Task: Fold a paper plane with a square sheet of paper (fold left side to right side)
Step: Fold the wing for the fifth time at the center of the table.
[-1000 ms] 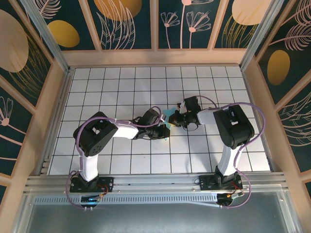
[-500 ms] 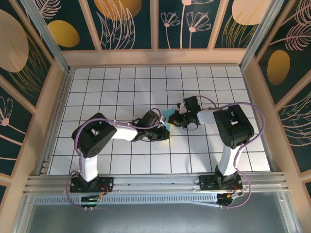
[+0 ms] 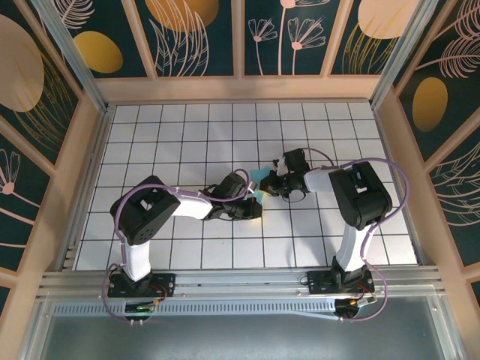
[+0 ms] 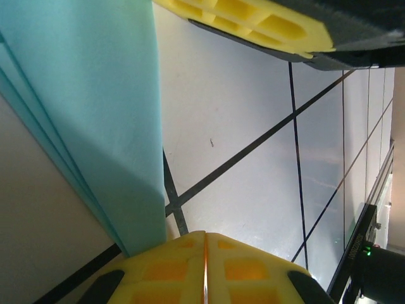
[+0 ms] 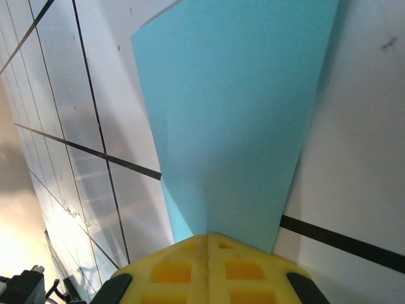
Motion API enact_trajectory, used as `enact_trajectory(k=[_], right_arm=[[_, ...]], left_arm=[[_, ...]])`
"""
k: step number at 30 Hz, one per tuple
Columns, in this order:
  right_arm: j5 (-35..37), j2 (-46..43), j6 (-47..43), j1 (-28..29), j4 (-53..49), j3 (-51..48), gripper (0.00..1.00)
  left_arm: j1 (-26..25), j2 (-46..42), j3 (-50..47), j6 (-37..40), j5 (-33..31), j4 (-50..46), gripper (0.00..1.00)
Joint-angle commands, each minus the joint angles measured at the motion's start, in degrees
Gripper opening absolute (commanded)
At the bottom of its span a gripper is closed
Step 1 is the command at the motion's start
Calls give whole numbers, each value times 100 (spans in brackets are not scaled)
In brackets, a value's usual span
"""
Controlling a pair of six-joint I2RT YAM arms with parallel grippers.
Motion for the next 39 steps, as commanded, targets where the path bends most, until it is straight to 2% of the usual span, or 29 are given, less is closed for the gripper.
enact_trajectory(k=[1,15,22,27,32,39], right_arm=[[634,406,-57,87,-563,-116,0],[617,440,-66,94,-562,-103,0],[617,424,-93,102,-598,-76,0],[608,407,-71,119,-578,-62,0],[607,408,-62,129,-571,-69,0],[617,410,-62,134,-598,-98,0]], left_arm=[[-161,-58,-111,38,393,-340,9],[-231,-118,-147,40,314,-456,9],[-184,-602,71,292,6,-946,9],[71,-886,211,310,-10,-970,8],[358,-676,415,449,3,-1030,6],[384,-119,829,641,54,-998,5]])
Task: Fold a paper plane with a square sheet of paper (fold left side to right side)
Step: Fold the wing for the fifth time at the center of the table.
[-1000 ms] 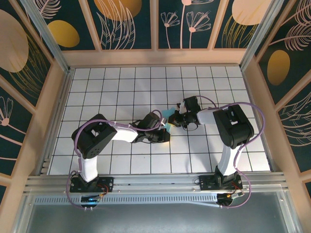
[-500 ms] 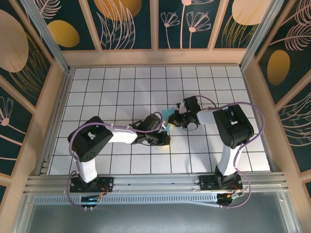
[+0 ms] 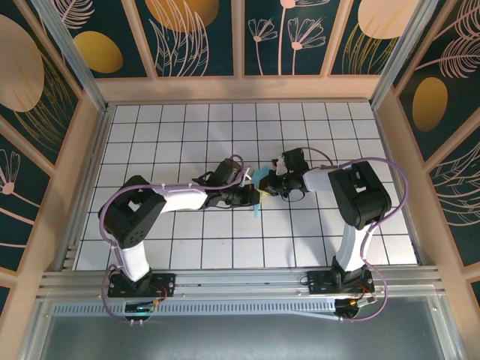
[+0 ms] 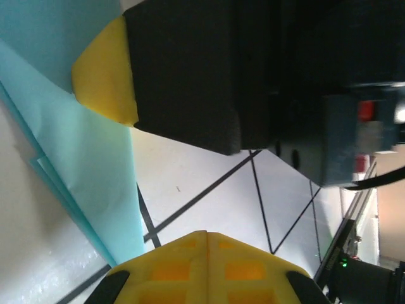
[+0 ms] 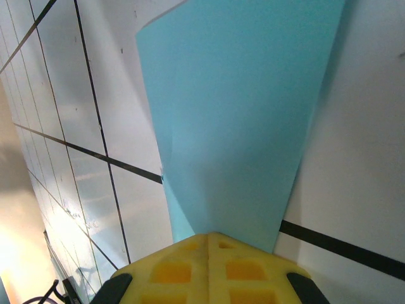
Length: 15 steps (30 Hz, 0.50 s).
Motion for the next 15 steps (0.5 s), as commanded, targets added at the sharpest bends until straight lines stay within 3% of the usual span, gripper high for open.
enact_trajectory(k=[1,15], right_arm=[[593,377,-63,100,-580,-157,0],[567,261,-124,105,-703,-10,0]], left_arm=[[-13,301,298,207,51,-92,5],[-11,887,319,260,-278,-149,4]])
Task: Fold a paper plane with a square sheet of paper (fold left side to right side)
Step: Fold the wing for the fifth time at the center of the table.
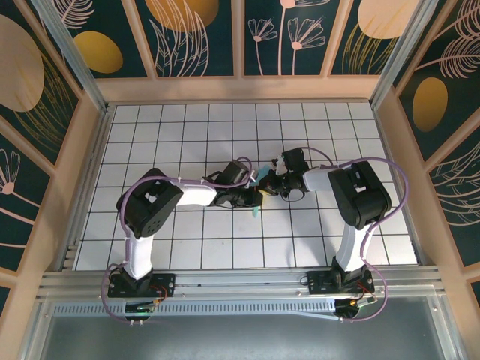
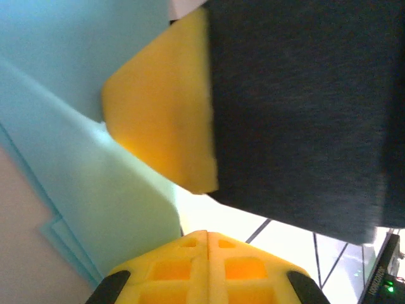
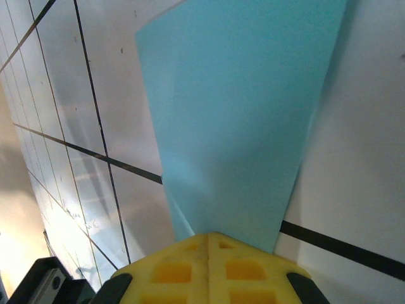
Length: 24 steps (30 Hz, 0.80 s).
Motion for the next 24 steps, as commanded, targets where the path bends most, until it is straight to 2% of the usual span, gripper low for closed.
enact_trajectory(k=[1,12,24], right_arm=[[550,214,-131,95,-691,19,0],[430,-199,-274,-221,-855,804,0],[350,446,-385,-312,-794,1216,0]], left_arm=[[-5,88,-150,92,-152,-123,3],[-73,157,-304,41,-308,-115,2],[-100,67,-453,45,-308,-123,2]])
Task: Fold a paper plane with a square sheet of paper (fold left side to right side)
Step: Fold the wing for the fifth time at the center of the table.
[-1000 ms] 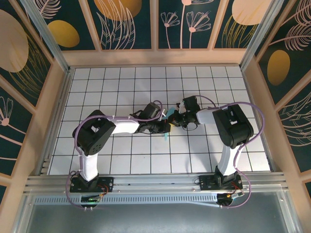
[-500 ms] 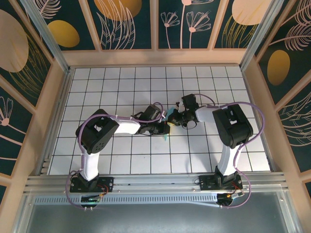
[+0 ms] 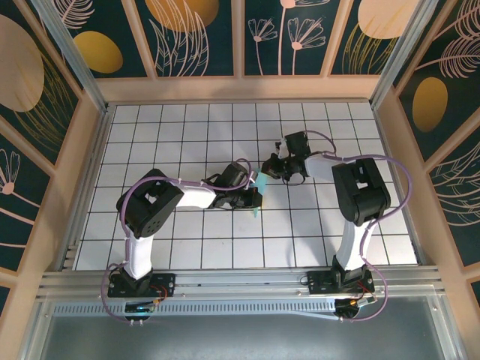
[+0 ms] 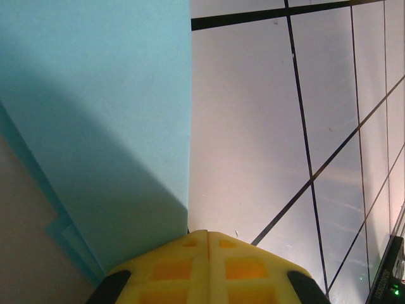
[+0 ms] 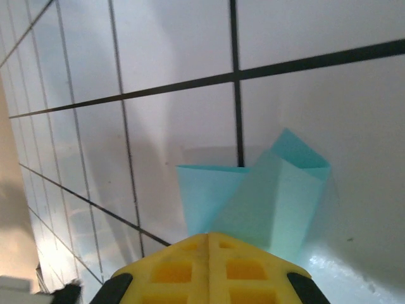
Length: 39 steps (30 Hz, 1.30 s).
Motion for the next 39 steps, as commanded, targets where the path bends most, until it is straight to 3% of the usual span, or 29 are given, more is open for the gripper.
enact_trajectory(k=[1,13,27,39], right_arm=[[40,254,-90,-22,-56,105,0],[271,492,-257,-144,-277,-157,0],[193,485,-234,-133,-203,-252,0],[217,616,-252,-140,-239,-203,0]], left_arm=[[-60,65,-232,46,-230,-493,2],[118,-360,307,38,235,-422,4],[184,508,1228,483,144,-921,4],[184,499,745,522,234,-762,4]])
